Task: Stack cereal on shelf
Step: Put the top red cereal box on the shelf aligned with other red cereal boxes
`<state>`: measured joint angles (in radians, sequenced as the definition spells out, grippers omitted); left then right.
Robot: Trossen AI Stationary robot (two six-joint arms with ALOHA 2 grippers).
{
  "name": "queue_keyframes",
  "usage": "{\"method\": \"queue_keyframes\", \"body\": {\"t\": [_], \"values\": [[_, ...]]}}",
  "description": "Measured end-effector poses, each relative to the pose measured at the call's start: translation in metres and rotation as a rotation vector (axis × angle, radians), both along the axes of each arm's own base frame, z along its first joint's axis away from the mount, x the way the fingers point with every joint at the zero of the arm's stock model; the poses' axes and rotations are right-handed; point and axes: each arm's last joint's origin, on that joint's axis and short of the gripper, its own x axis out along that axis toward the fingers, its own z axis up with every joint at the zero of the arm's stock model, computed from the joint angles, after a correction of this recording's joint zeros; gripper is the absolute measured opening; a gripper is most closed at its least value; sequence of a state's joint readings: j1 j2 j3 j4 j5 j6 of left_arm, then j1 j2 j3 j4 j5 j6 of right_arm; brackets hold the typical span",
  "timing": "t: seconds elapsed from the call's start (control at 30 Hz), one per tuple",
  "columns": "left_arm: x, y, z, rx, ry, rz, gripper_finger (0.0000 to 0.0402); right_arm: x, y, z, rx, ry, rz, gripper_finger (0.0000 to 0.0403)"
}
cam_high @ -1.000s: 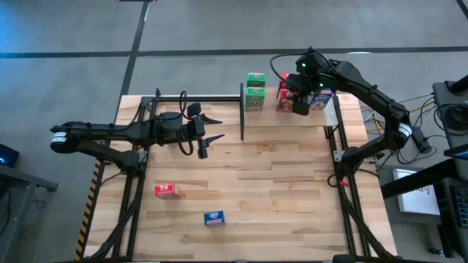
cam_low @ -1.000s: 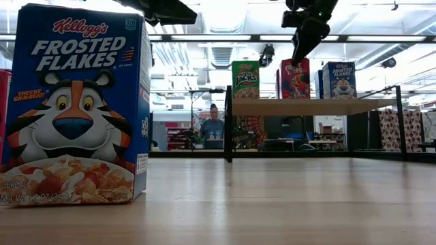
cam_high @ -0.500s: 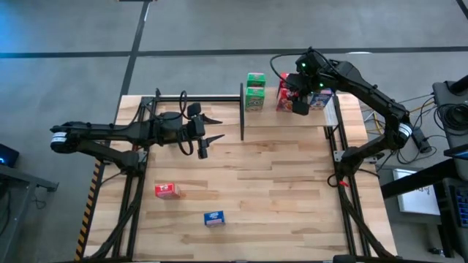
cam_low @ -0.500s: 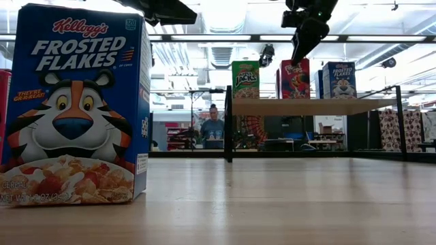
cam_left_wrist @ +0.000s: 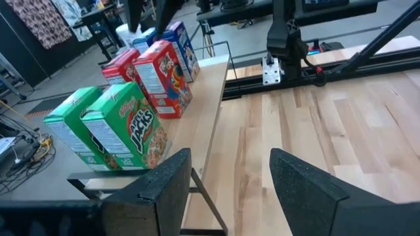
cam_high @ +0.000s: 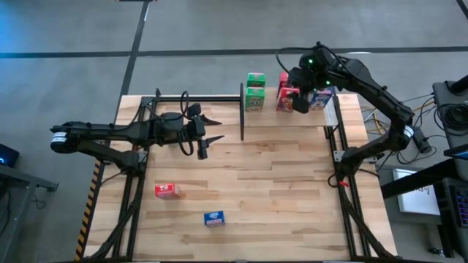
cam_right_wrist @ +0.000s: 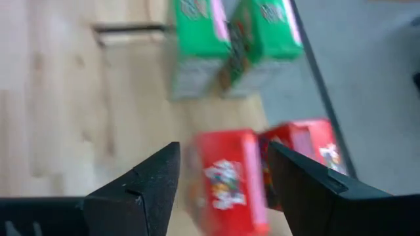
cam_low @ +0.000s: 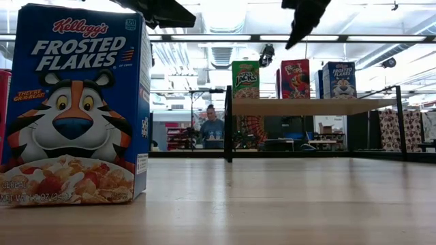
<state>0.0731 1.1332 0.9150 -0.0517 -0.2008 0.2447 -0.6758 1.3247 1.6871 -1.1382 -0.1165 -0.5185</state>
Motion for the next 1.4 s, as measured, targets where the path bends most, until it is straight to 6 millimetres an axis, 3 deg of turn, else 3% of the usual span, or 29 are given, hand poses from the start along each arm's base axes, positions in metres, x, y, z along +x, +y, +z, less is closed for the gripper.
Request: {"method": "queue_keyframes", "body": {"t": [0.23, 0.37, 0.57, 0.87, 1.4], "values": [[-0.001, 0.000, -0.002, -0.004, 0.020, 0.001, 0.0191, 0.006, 0.028, 0.006, 0.145, -0.049, -0.010, 0.0154], [-0.001, 0.000, -0.003, -0.004, 0.035, 0.000, 0.0191, 0.008, 0.038, -0.007, 0.227, 0.008, -0.072, 0.0093], [-0.002, 0.000, -0.005, 0.000, 0.055, -0.001, 0.0191, 0.005, 0.037, -0.033, 0.182, 0.180, -0.241, 0.0015], [-0.002, 0.000, -0.006, -0.001, 0.072, -0.001, 0.0191, 0.003, 0.030, -0.043, 0.038, 0.264, -0.354, 0.0013], [-0.002, 0.000, -0.006, -0.001, 0.071, -0.001, 0.0191, 0.005, 0.027, -0.041, 0.006, 0.241, -0.332, 0.0013]]}}
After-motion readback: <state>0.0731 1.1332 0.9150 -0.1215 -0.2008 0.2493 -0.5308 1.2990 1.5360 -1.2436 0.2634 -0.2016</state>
